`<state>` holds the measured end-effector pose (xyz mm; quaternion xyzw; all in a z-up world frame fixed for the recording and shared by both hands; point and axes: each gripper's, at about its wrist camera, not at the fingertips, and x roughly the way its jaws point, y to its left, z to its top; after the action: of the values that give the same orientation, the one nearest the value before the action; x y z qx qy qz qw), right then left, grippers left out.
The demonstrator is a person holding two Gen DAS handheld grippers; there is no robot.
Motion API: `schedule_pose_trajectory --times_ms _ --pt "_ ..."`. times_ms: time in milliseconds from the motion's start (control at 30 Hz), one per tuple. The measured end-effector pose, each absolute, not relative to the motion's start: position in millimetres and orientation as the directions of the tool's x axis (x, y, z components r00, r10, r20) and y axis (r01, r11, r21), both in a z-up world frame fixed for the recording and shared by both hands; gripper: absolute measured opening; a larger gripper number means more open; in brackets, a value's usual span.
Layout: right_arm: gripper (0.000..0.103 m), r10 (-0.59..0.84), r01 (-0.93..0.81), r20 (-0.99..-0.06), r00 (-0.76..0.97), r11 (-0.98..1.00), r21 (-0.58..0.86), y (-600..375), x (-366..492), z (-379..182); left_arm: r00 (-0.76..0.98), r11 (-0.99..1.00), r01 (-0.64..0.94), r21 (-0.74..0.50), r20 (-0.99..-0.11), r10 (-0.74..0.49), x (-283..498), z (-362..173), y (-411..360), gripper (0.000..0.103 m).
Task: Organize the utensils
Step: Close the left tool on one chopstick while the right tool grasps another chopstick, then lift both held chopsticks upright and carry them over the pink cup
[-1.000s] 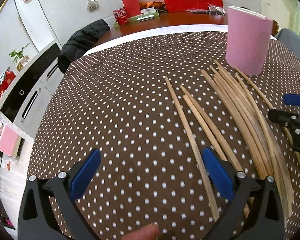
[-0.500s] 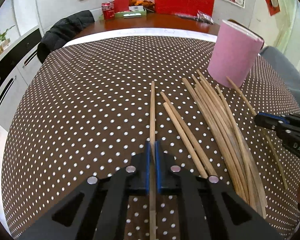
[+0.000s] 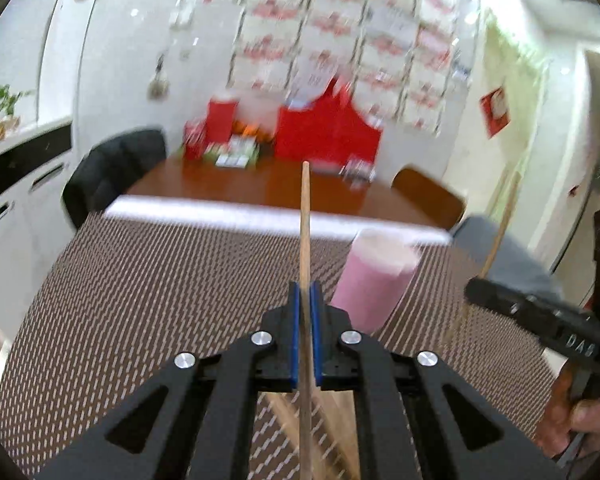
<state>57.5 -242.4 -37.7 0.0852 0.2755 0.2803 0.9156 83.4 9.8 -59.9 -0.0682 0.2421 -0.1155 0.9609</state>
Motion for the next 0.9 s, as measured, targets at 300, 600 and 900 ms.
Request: schedule_pose_trajectory --times_ms 300,600,900 --pt "0.006 0.560 -0.485 -0.348 0.752 0.828 0.283 -243.9 106.4 23.4 0.916 0.911 0.325 -0.255 -0.154 -0.370 127.8 2.8 -15.6 0.005" --pt "0.006 0.537 -0.465 -0.241 0.808 0.833 0.299 -270.0 154.9 70.6 0.918 0.869 0.391 -0.303 0.059 -0.393 187.7 22.0 -49.3 0.005" --pt "0.006 0.495 -0.409 -0.324 0.806 0.862 0.301 -287.4 191.7 43.2 0.925 0.873 0.368 -0.320 0.031 -0.379 234.4 -14.5 -78.5 0.005"
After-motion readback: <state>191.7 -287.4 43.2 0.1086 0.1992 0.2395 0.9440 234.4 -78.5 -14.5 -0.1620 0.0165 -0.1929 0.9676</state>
